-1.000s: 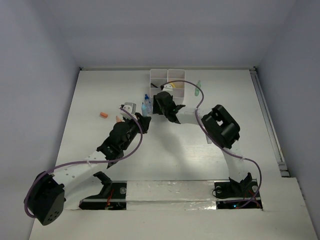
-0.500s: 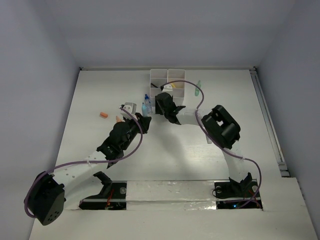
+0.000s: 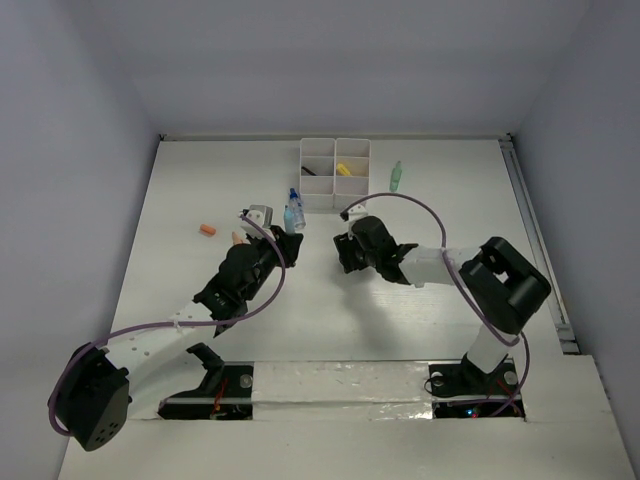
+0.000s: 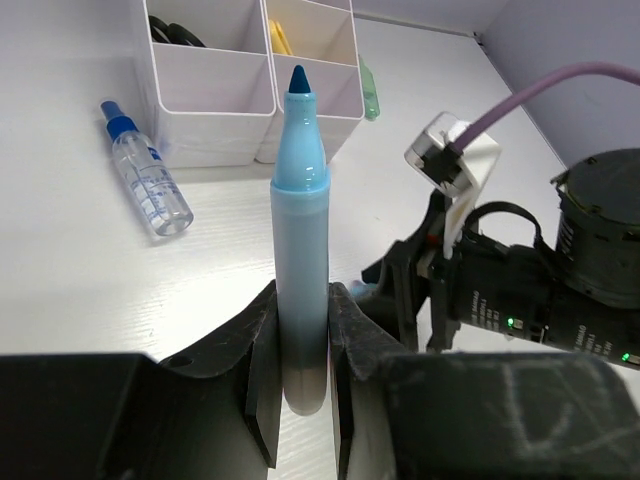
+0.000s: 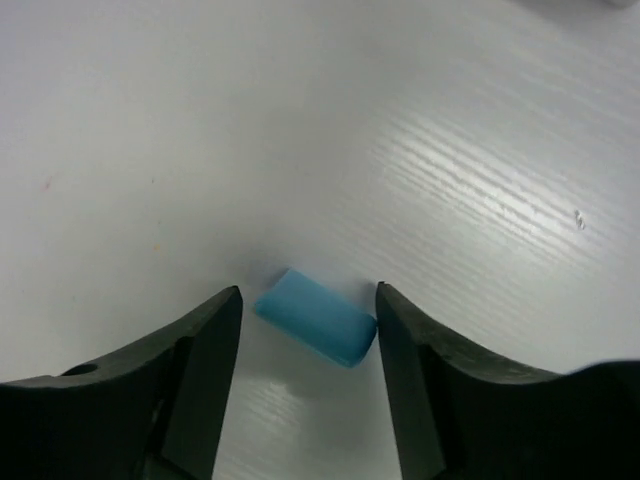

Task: Sort the stationery into containers
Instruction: Close the pen cap on the pen.

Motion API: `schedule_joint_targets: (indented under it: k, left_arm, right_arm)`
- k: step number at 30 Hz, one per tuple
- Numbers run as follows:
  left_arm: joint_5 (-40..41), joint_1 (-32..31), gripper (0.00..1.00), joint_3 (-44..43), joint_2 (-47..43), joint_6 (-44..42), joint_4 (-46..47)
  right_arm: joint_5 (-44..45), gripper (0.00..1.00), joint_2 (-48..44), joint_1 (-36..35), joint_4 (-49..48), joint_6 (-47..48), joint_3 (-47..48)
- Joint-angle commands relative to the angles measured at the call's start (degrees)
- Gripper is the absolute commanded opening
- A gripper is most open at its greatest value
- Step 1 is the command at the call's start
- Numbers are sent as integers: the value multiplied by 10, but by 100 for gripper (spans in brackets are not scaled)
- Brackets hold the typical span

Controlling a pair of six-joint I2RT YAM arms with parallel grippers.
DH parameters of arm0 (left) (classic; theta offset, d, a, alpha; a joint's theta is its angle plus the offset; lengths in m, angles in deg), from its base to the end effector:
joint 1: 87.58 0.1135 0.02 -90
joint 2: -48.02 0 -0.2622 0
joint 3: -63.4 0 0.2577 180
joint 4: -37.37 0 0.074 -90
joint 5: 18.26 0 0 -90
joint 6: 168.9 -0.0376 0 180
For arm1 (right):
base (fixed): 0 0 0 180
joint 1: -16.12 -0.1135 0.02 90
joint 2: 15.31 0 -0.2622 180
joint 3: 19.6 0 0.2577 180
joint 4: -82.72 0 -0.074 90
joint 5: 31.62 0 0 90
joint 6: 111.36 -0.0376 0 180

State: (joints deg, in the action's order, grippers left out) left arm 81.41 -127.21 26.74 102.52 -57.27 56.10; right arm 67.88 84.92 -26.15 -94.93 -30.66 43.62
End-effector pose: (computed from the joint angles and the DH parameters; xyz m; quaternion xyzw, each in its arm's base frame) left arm 0.1766 -0.1381 0.2497 0.0500 0.6999 -0.3109 0.6411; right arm 0.2693 0.2364 0.1460 -0.2217 0.8738 0.1180 0.4163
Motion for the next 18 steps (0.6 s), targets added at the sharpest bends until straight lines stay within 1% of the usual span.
schedule_joint_targets:
  k: [1, 2, 3, 5, 6, 7, 9, 14, 18]
  left_arm:
    - [-4, 4, 0, 3, -8, 5, 35]
    - [-4, 4, 0, 3, -8, 4, 35]
    - [-3, 4, 0, 3, -7, 4, 34]
    - [-1, 4, 0, 3, -5, 3, 34]
    - [1, 4, 0, 3, -5, 3, 34]
    - [2, 4, 0, 3, -5, 3, 34]
    - [-1, 4, 0, 3, -5, 3, 35]
    - [-3, 4, 0, 3, -4, 4, 36]
    - [-8, 4, 0, 3, -5, 5, 37]
  right_arm:
    - [-32, 64, -35, 1, -9, 32, -21]
    - [-33, 71, -40, 1, -3, 34, -20]
    - [-37, 75, -52, 1, 9, 35, -19]
    - [-43, 81, -70, 1, 16, 31, -19]
    - [-47, 86, -80, 1, 21, 30, -21]
    - [-56, 88, -99, 1, 31, 21, -22]
    - [-71, 94, -115, 1, 40, 4, -24]
    - [-91, 96, -159, 1, 67, -88, -58]
    - [-116, 95, -159, 1, 72, -147, -78]
